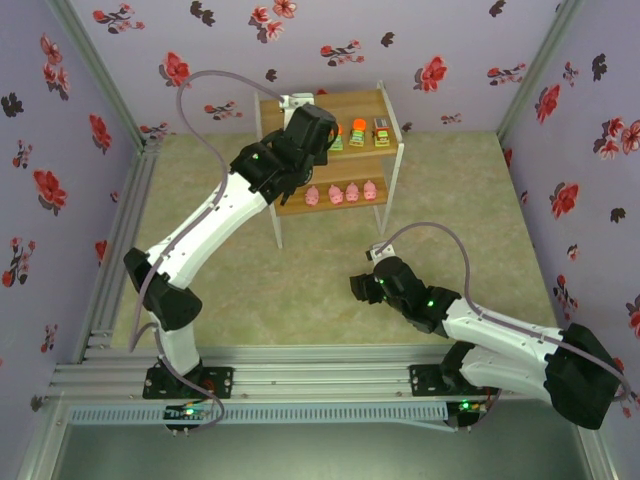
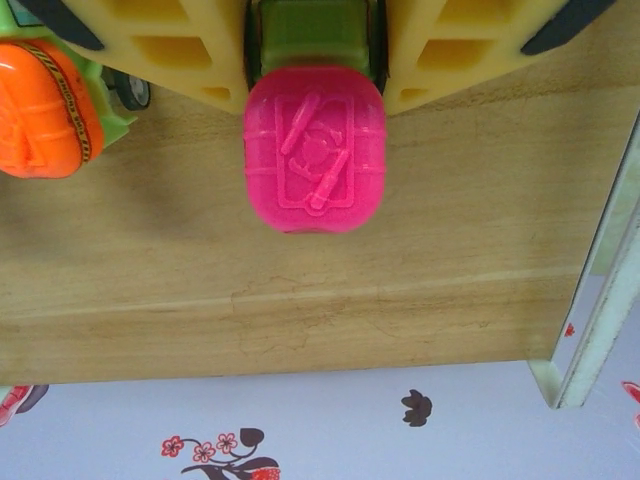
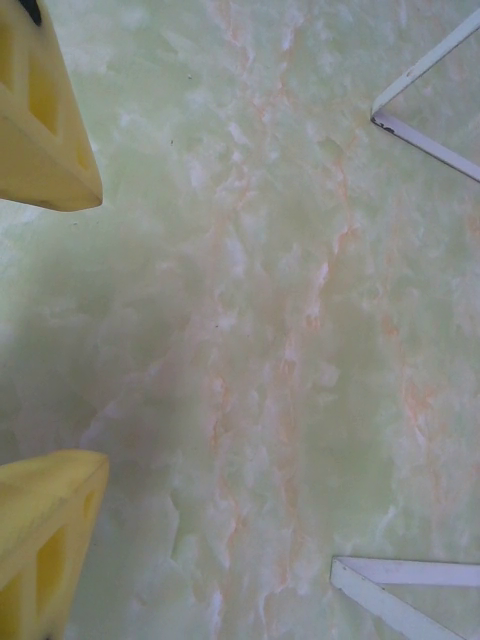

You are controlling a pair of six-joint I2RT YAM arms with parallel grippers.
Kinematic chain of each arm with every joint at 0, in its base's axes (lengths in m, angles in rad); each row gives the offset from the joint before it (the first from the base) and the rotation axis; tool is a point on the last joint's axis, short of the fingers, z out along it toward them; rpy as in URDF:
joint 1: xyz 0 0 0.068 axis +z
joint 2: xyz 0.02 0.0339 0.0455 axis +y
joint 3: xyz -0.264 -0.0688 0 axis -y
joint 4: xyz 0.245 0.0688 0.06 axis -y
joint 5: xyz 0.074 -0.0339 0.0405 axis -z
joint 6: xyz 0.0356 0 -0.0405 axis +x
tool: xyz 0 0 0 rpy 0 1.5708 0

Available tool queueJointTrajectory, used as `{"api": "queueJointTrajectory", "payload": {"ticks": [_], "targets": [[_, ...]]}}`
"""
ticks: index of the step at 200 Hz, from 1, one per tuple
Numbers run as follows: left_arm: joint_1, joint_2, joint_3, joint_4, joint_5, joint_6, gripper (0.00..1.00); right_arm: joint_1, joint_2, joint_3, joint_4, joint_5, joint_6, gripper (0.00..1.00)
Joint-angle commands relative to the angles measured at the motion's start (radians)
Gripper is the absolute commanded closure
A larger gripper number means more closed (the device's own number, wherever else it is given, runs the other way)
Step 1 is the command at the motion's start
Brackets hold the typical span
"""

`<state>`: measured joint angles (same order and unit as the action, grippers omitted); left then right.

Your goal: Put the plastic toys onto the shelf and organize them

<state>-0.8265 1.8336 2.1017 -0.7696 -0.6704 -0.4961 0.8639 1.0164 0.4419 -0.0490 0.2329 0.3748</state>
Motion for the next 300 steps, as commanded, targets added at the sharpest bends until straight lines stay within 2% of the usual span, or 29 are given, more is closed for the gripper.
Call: {"api": "queueJointTrajectory", "payload": {"ticks": [1, 129, 234, 300], "targets": [[0.007, 0.017, 0.042, -0.030, 0.005, -0.023, 0.68, -0.005, 0.003, 0.002, 0.005, 0.026, -0.005, 0.35], [0.007, 0.037, 0.060, -0.080, 0.028, -0.055, 0.67, -0.004, 0.002, 0.003, 0.004, 0.028, -0.006, 0.35], [0.007, 0.039, 0.060, -0.077, 0.031, -0.058, 0.60, -0.004, 0.003, 0.002, 0.005, 0.028, -0.006, 0.35], [0.001, 0.032, 0.061, -0.070, 0.031, -0.052, 0.59, -0.004, 0.006, 0.003, 0.004, 0.029, -0.006, 0.35]]}}
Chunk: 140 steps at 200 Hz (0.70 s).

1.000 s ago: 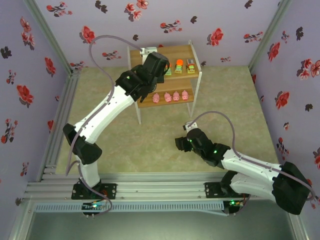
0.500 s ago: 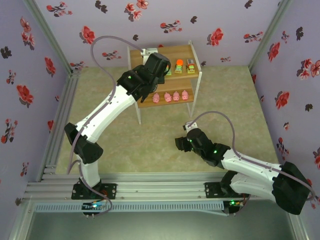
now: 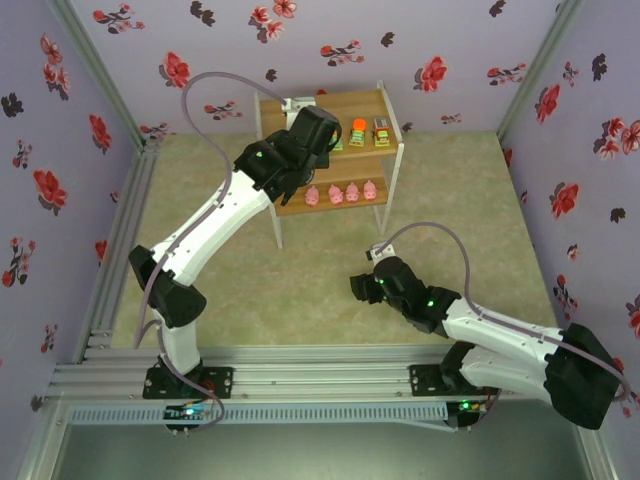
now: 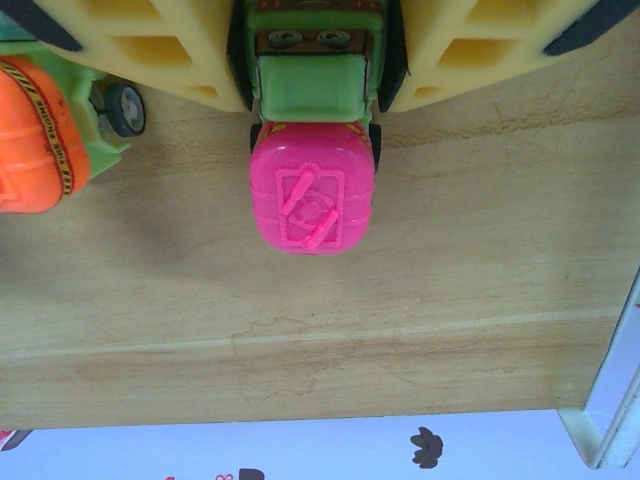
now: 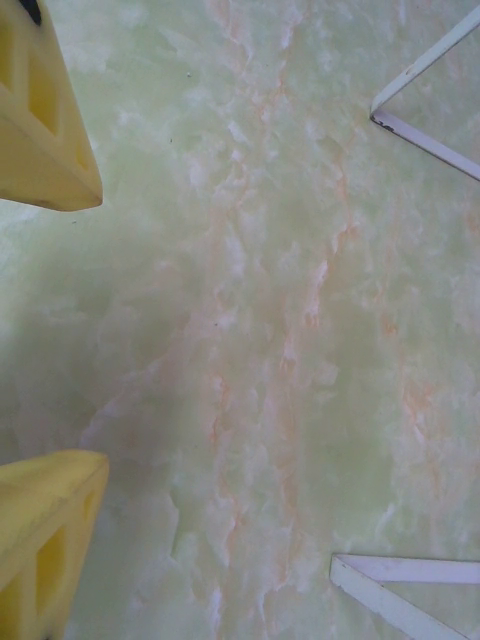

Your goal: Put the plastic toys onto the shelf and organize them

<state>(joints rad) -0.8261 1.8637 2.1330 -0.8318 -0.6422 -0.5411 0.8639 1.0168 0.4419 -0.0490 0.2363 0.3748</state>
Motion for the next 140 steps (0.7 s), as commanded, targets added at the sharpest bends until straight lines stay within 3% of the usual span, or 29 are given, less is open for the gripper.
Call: {"api": "queueJointTrajectory", "payload": {"ticks": [1, 140], "targets": [[0.001, 0.002, 0.030, -0.007, 0.002, -0.007, 0.60, -0.003, 0.006, 0.004, 0.004, 0.026, -0.006, 0.35], [-0.018, -0.006, 0.038, 0.013, 0.004, 0.017, 0.59, -0.004, 0.008, 0.005, 0.004, 0.024, -0.008, 0.35]]}}
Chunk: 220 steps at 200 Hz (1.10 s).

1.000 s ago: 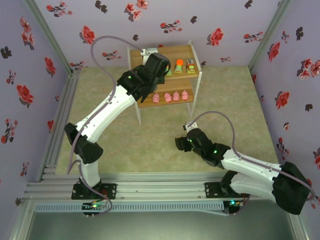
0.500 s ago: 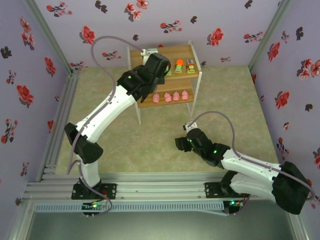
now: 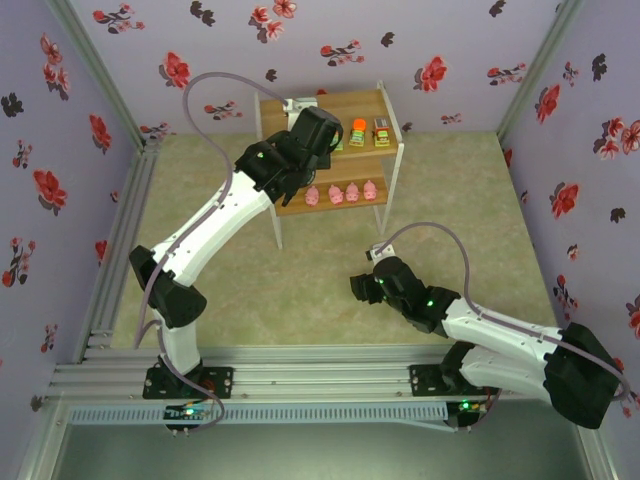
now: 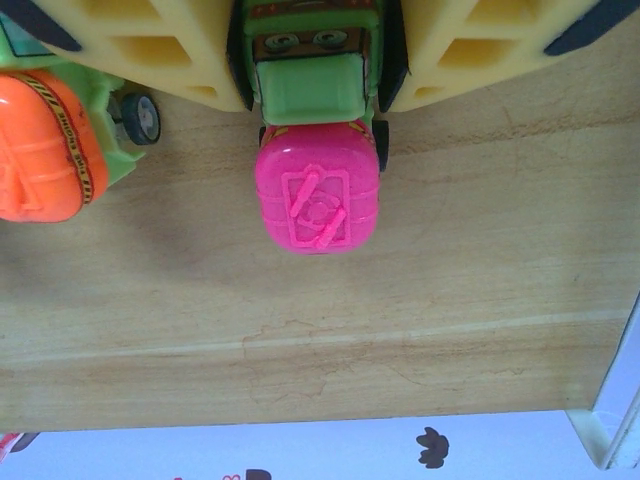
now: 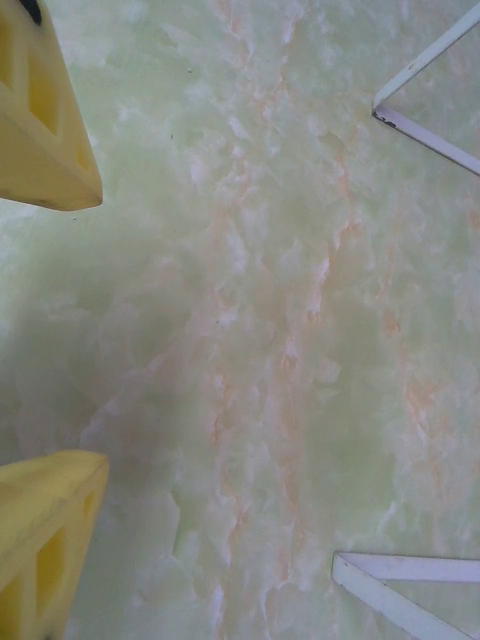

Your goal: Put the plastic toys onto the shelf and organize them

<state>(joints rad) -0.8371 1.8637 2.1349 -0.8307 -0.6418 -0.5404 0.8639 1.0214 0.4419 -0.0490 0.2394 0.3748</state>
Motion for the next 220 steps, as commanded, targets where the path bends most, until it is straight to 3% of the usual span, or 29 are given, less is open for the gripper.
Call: {"api": "queueJointTrajectory", "payload": {"ticks": [1, 56, 220], "targets": [[-0.008, -0.007, 0.036, 0.012, 0.004, 0.016, 0.59, -0.004, 0.004, 0.005, 0.004, 0.021, -0.007, 0.35], [-0.009, -0.017, 0.030, 0.015, -0.004, 0.017, 0.51, -0.004, 0.002, 0.005, 0.005, 0.022, -0.007, 0.34], [-0.031, -0.070, 0.008, 0.018, -0.061, 0.044, 0.48, -0.004, 0.002, 0.005, 0.003, 0.025, -0.008, 0.31]]}}
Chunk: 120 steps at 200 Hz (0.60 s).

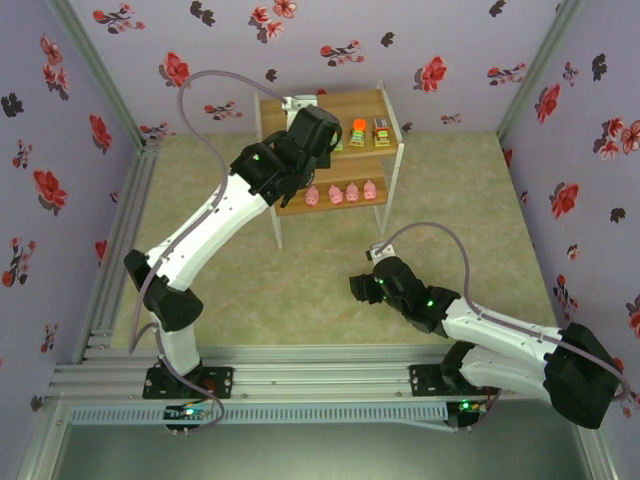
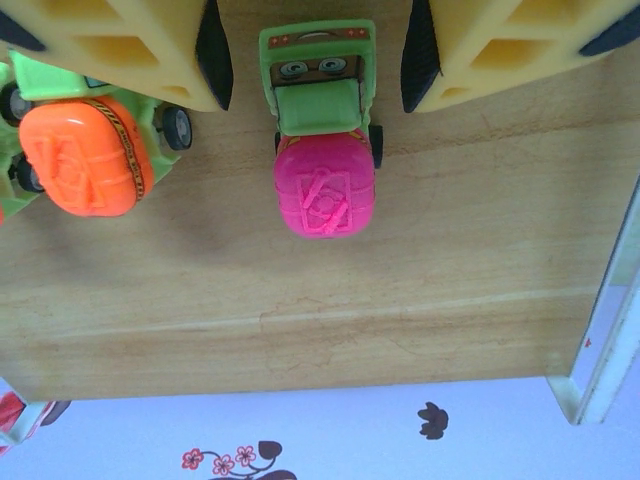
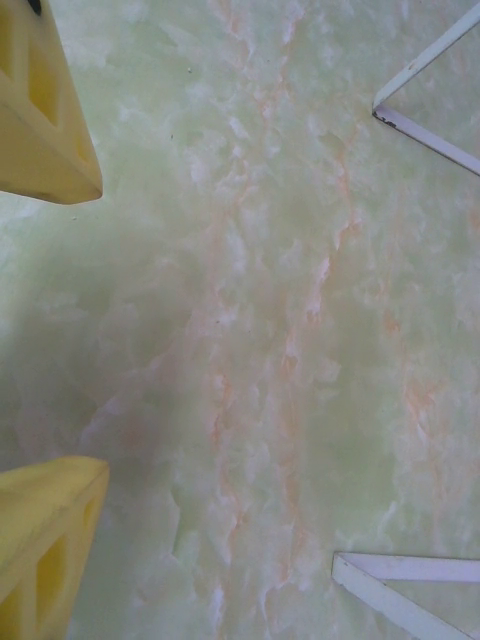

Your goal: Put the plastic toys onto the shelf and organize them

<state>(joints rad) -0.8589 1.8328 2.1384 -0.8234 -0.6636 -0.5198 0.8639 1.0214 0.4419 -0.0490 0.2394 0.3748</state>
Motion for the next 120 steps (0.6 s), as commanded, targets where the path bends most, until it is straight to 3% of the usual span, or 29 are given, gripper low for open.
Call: {"api": "queueJointTrajectory", "payload": {"ticks": [1, 78, 120], "targets": [[-0.008, -0.040, 0.005, 0.010, -0.040, 0.023, 0.48, -0.004, 0.002, 0.005, 0.004, 0.025, -0.008, 0.31], [-0.035, -0.069, -0.014, 0.022, -0.074, 0.052, 0.46, -0.004, 0.003, 0.006, 0.003, 0.032, -0.007, 0.28], [-0.045, -0.088, -0.028, 0.027, -0.079, 0.065, 0.43, -0.005, 0.002, 0.005, -0.003, 0.043, -0.003, 0.22]]}}
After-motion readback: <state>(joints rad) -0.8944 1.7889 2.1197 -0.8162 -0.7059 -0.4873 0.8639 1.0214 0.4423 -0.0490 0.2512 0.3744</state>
